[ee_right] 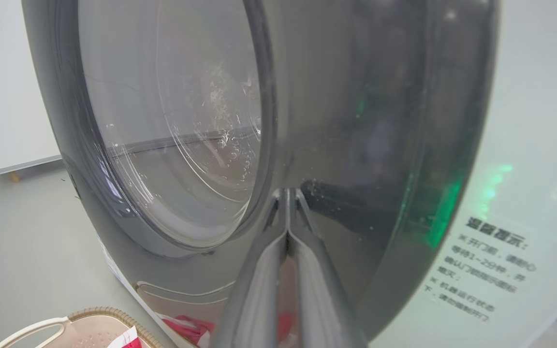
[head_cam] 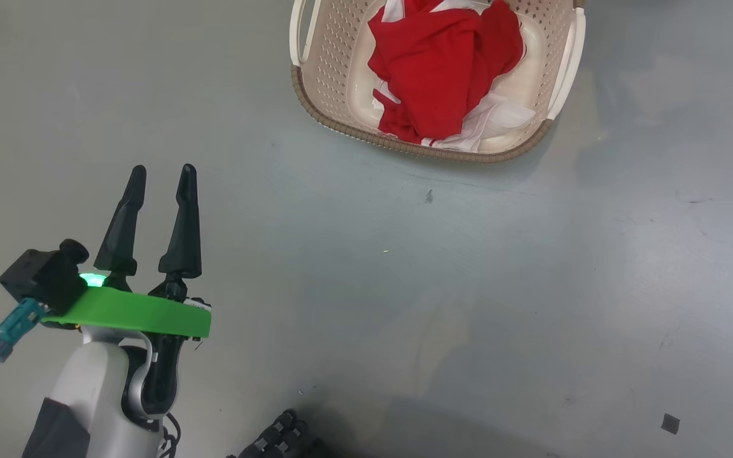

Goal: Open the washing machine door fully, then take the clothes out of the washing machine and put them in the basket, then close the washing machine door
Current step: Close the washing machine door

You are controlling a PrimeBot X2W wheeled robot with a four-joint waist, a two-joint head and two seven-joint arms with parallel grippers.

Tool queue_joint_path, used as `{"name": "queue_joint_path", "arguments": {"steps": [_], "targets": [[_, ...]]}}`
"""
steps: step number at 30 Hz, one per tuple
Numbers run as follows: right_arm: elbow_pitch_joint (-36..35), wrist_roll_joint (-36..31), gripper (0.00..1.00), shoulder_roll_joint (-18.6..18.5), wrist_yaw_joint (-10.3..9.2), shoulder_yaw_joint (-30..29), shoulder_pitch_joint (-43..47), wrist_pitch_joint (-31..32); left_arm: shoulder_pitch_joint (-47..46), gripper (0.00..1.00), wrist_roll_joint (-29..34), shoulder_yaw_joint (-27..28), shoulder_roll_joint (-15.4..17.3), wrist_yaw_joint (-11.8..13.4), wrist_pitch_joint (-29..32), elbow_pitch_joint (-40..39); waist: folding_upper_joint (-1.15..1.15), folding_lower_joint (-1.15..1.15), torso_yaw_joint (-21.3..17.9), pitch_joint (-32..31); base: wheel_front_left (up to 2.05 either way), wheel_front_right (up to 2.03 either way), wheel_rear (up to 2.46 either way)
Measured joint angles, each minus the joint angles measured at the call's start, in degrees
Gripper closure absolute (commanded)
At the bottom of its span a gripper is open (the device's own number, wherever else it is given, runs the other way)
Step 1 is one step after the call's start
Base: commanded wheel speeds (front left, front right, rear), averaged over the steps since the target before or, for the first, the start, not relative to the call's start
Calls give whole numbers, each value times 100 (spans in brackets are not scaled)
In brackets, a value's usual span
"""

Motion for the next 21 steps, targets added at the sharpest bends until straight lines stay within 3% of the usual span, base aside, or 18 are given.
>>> {"name": "queue_joint_path", "arguments": {"steps": [13, 21], "targets": [[393, 7, 100, 119, -12, 9, -54, -231, -81, 0, -57, 37, 0, 0, 0, 98, 0, 0, -21, -90, 0, 0, 0], [661, 55, 100, 163, -13, 57, 417, -389, -156, 0, -26, 138, 8, 0, 0, 171, 0, 0, -100, -355, 0, 0, 0]]}}
